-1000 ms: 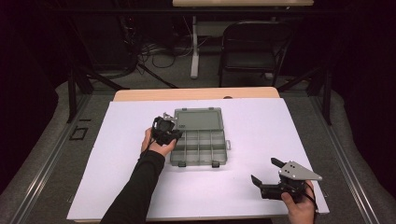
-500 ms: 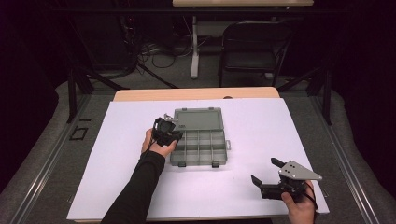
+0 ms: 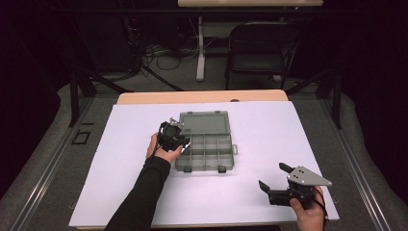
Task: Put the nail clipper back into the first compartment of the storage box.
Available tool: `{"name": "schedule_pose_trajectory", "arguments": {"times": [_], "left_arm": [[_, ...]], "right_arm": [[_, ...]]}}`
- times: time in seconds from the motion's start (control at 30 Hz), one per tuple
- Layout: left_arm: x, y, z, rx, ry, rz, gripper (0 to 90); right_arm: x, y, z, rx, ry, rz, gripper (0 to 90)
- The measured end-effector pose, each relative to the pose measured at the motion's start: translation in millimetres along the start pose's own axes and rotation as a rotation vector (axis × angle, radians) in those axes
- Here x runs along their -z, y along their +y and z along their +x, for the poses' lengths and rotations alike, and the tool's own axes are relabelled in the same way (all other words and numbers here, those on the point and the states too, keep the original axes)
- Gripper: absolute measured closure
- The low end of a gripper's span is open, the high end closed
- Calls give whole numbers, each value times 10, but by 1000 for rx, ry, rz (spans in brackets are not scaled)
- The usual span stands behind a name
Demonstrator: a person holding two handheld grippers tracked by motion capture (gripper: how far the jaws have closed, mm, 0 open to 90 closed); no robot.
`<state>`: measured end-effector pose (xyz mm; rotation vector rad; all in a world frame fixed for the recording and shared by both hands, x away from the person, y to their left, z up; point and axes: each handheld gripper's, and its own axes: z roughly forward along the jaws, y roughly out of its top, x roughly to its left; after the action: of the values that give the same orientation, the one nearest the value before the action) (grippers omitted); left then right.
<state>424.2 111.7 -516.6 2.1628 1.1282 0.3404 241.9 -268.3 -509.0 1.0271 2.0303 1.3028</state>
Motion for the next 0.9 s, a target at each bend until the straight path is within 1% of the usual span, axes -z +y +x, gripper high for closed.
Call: {"name": "schedule_pose_trajectory", "arguments": {"times": [0.07, 0.13, 0.17, 0.3, 0.37, 0.4, 0.5, 0.53, 0.57, 0.63, 0.8, 0.87, 0.9], "left_arm": [[5, 1, -1, -1, 10, -7, 655], [13, 2, -5, 4, 10, -16, 612], [24, 5, -5, 2, 5, -14, 598], [55, 12, -7, -6, 12, -32, 538], [62, 12, -12, -12, 25, -51, 511], [73, 14, -10, -15, 27, -51, 497], [93, 13, -7, -18, 46, -72, 443], [109, 16, -2, -26, 47, -71, 429], [120, 14, -3, -20, 50, -75, 420], [145, 14, 6, -15, 40, -83, 404], [232, 14, 20, -19, 59, -105, 367], [267, 12, 25, -20, 61, -109, 353], [279, 8, 25, -12, 60, -112, 351]], "right_arm": [[1, 2, 0, 0, 0, 1, 73], [0, 0, -1, -1, 0, 1, 73], [-1, -1, -1, -1, 1, 2, 72], [-1, 1, -2, 1, 0, 2, 73], [3, 3, 0, 1, 0, 9, 73], [0, 1, 0, 0, 1, 9, 73], [-6, -3, -4, -1, 1, 7, 73], [-7, -2, -4, -1, 1, 6, 74], [-6, -1, -4, 0, 1, 5, 74], [-7, -1, -1, 0, 1, 5, 74], [-10, -2, 3, 0, -2, 0, 74], [-1, 2, 2, -1, -1, 9, 74], [1, 3, 2, -1, -2, 10, 74]]}}
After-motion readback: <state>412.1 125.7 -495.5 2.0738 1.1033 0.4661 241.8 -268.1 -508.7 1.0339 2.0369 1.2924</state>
